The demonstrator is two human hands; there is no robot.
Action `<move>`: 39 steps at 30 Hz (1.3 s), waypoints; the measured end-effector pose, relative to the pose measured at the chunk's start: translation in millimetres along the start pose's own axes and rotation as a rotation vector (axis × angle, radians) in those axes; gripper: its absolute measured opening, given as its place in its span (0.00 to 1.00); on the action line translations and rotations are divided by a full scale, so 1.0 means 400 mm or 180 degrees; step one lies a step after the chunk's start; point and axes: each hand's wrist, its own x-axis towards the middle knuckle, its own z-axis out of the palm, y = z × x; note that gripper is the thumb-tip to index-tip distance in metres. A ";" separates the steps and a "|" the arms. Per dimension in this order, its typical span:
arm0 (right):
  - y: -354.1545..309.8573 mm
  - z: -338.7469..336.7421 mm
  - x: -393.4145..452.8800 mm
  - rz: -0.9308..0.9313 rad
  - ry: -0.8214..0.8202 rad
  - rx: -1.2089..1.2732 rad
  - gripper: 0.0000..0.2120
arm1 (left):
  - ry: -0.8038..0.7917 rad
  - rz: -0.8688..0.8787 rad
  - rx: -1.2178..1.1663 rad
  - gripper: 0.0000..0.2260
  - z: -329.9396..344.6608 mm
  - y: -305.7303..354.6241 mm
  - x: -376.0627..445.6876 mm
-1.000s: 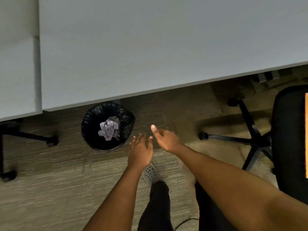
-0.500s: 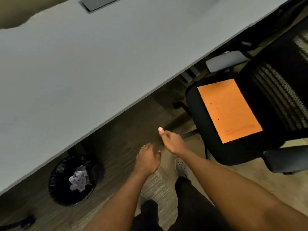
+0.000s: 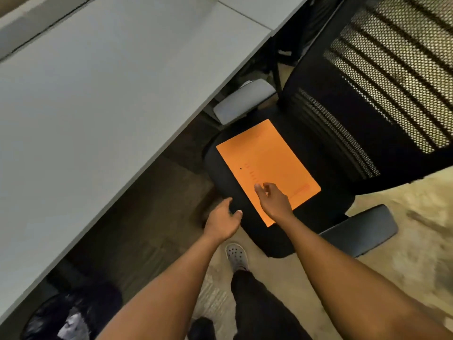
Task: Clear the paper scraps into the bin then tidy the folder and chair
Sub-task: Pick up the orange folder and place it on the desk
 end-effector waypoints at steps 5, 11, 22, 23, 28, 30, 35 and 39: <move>0.098 -0.102 0.172 0.0511 0.0191 0.0070 0.34 | -0.0098 -0.0146 -0.0073 0.28 0.071 0.059 0.148; 0.211 -0.175 0.327 0.0854 0.0185 -0.0670 0.45 | -0.0301 -0.0911 -0.0734 0.33 0.140 0.074 0.272; 0.308 -0.161 0.344 0.1024 0.0059 -0.1058 0.49 | -0.0180 -0.1479 -0.1664 0.33 0.231 0.036 0.271; 0.308 -0.165 0.337 0.1107 0.0069 -0.1055 0.47 | -0.0116 -0.1446 -0.1749 0.31 0.230 0.031 0.266; 0.308 -0.189 0.288 0.1388 -0.0234 -0.0866 0.35 | 0.0021 -0.1153 -0.1946 0.23 0.207 0.018 0.217; 0.294 -0.189 0.252 0.1546 -0.0255 -0.0511 0.35 | 0.0017 -0.1027 -0.2112 0.22 0.193 0.019 0.194; 0.223 -0.167 0.132 0.1470 0.0054 0.0101 0.28 | 0.0169 -0.0865 -0.2078 0.21 0.124 0.037 0.126; 0.168 -0.138 0.009 0.1159 0.0191 -0.0050 0.24 | 0.0394 -0.0713 -0.1773 0.21 0.045 0.036 0.030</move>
